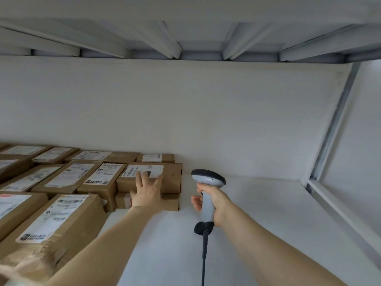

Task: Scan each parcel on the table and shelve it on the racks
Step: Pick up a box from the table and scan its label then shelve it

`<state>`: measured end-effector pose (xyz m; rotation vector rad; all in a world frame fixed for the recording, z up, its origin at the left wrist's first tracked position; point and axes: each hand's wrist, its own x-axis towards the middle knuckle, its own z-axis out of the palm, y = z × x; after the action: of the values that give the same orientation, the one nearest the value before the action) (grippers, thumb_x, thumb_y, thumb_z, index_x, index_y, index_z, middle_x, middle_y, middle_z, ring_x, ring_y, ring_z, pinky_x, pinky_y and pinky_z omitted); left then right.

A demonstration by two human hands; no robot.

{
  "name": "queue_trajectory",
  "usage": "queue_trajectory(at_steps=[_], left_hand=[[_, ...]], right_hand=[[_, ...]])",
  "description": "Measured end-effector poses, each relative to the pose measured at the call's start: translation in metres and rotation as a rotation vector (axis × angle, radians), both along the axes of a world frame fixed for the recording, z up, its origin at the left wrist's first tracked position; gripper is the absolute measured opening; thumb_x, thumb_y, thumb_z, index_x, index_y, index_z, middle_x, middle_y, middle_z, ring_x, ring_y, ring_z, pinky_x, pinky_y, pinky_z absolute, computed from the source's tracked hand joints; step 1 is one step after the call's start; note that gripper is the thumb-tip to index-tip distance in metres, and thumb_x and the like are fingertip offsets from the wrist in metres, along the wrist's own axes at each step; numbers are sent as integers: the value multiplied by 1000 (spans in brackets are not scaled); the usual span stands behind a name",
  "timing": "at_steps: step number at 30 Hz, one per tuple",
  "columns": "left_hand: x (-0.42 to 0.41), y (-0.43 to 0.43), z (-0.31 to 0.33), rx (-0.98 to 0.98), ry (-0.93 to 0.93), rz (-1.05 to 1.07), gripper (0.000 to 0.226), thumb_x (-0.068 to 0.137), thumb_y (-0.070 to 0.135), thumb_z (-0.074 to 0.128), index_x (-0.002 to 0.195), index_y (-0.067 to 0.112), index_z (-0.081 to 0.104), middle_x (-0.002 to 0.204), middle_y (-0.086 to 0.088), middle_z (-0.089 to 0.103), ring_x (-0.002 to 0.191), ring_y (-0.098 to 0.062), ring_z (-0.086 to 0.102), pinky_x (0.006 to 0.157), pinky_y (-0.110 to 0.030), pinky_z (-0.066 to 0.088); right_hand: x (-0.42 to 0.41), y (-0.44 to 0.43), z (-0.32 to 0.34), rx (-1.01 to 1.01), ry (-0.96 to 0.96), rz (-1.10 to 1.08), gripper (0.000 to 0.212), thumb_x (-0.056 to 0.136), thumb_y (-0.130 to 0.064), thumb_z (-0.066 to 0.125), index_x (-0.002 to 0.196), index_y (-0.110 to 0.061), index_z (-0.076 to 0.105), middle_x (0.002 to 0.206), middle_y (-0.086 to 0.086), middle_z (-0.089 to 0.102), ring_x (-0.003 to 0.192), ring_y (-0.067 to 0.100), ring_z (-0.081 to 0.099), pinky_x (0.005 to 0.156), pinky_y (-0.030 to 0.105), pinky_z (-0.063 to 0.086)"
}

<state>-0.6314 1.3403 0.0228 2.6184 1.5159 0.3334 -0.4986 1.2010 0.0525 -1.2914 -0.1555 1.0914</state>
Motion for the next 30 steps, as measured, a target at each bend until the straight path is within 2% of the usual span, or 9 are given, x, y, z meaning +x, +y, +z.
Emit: queue_trajectory(at_steps=[3,6,9,12,18,24,27,30], left_hand=[[-7,1,-1,14,67,-16,95,88,21,64,152,36,-5,155,-13,-7,145,-34,-17,107,-53,34],[-6,4,-3,12,62,-11,99,88,-5,55,151,39,-7,156,-15,-7,145,-36,-16,105,-46,40],[0,9,-3,3,65,-32,101,87,-11,53,151,39,-7,156,-18,-8,145,-38,-18,108,-49,35],[2,16,-2,4,85,-58,97,89,-10,52,152,37,-5,155,-20,-7,145,-40,-16,110,-50,33],[7,19,1,23,141,-67,96,90,-4,56,152,37,-6,156,-20,-4,145,-40,-13,107,-48,37],[7,21,3,57,172,-59,93,91,8,60,152,38,-4,155,-16,4,146,-35,-3,104,-44,41],[5,17,6,173,257,-46,97,90,21,64,151,36,-10,154,-14,9,145,-31,2,109,-38,32],[5,7,9,227,278,-40,101,89,19,63,151,31,-16,157,-13,-2,146,-30,-4,111,-38,25]], right_hand=[[1,1,-1,-3,9,7,31,80,-19,78,102,-1,65,80,18,68,65,23,63,70,33,56],[0,4,-2,-14,12,16,30,79,-19,78,101,-2,65,83,18,69,66,23,64,67,32,57],[-1,6,-4,-36,15,30,32,79,-19,79,103,-2,66,88,19,70,68,23,65,65,31,58],[-1,8,-5,-42,12,43,32,78,-19,79,103,-2,66,88,19,70,67,23,65,61,30,58],[1,10,-10,-67,7,34,34,78,-20,79,104,-2,66,84,18,70,66,23,66,65,31,58],[3,6,-11,-74,7,21,35,78,-21,79,104,-2,66,78,17,71,62,22,65,57,28,56],[4,3,-8,-68,16,25,35,78,-22,79,104,-3,66,79,17,71,62,22,65,55,27,55],[5,-2,-5,-49,23,38,33,78,-22,79,102,-3,66,77,16,71,61,22,65,57,27,56]])
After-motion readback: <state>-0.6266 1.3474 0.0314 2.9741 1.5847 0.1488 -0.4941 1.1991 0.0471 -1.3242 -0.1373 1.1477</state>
